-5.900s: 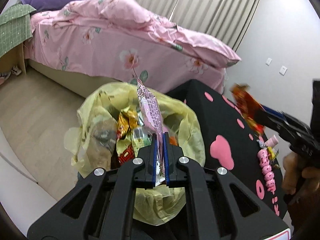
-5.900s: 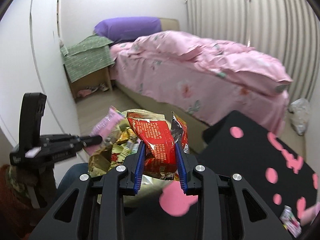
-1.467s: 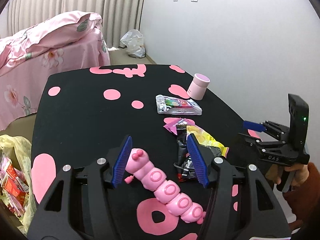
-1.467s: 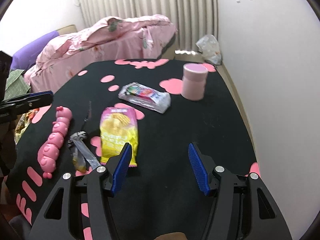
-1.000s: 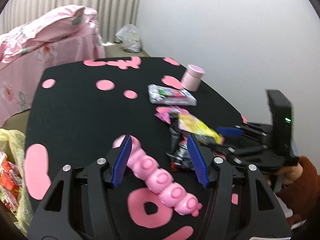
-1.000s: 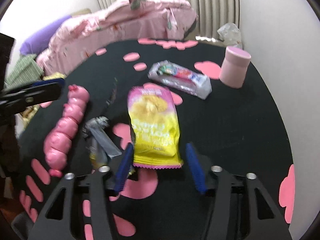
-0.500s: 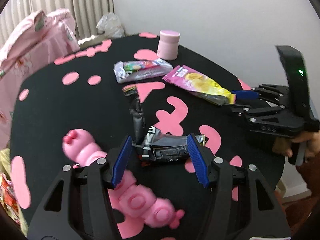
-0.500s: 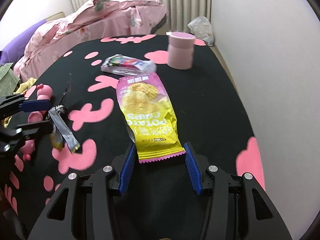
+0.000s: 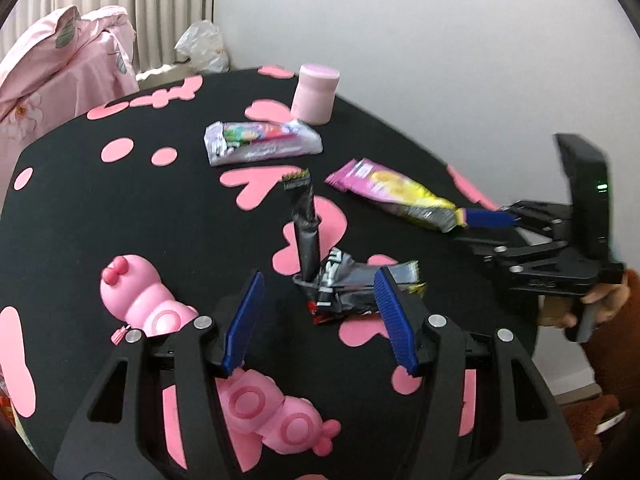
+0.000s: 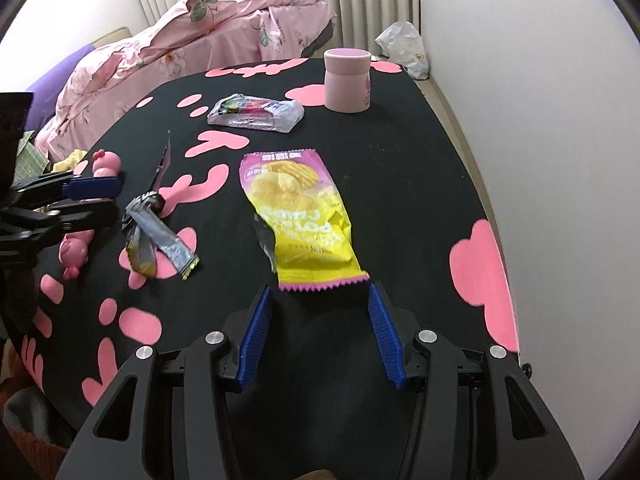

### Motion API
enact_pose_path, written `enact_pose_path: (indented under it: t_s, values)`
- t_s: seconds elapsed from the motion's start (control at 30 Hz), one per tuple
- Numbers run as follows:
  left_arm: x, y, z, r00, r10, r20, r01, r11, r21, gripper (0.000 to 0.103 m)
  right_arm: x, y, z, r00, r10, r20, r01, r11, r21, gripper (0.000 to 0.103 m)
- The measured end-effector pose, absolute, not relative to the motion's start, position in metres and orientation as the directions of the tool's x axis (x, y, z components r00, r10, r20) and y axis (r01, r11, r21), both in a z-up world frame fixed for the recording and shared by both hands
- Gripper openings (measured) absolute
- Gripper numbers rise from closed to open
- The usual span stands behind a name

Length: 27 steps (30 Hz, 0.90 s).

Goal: Collect trash
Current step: 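Grasp the black wrapper with the left tool while the right tool approaches the yellow chip bag, then grasp the yellow chip bag with the right tool and lift it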

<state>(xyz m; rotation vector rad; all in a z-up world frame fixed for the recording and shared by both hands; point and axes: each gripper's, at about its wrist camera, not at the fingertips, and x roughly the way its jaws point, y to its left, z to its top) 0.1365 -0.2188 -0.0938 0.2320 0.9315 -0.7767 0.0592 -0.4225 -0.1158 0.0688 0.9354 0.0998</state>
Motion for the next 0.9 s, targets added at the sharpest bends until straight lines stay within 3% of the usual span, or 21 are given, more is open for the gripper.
enact_pose_path:
  t_s: [0.23,0.43,0.7,0.77,0.9]
  values:
    - [0.139,-0.244,-0.108,0.332,-0.453,-0.828,0.665,0.735,-0.135,0.055,0.038,-0.426,-0.103,0.613,0.096,-0.784,-0.039,0.995,0.091,0.047]
    - [0.137,-0.245,-0.111,0.309,-0.460,-0.832,0.659,0.735,-0.161,0.062,0.038,-0.447,-0.077,0.718,0.131,-0.684,-0.010,0.984,0.178,0.047]
    - [0.134,-0.236,-0.109,0.283,-0.512,-0.811,0.639,0.732,-0.238,0.062,0.091,-0.428,-0.106,0.644,0.117,-0.756,-0.027,0.991,0.130,0.046]
    - [0.130,-0.232,-0.109,0.259,-0.545,-0.797,0.650,0.709,-0.274,0.062,0.097,-0.421,-0.117,0.621,0.108,-0.777,-0.039,0.993,0.107,0.040]
    - [0.125,-0.230,-0.107,0.250,-0.565,-0.786,0.666,0.690,-0.283,0.062,0.090,-0.410,-0.110,0.645,0.079,-0.760,-0.072,0.997,0.042,0.014]
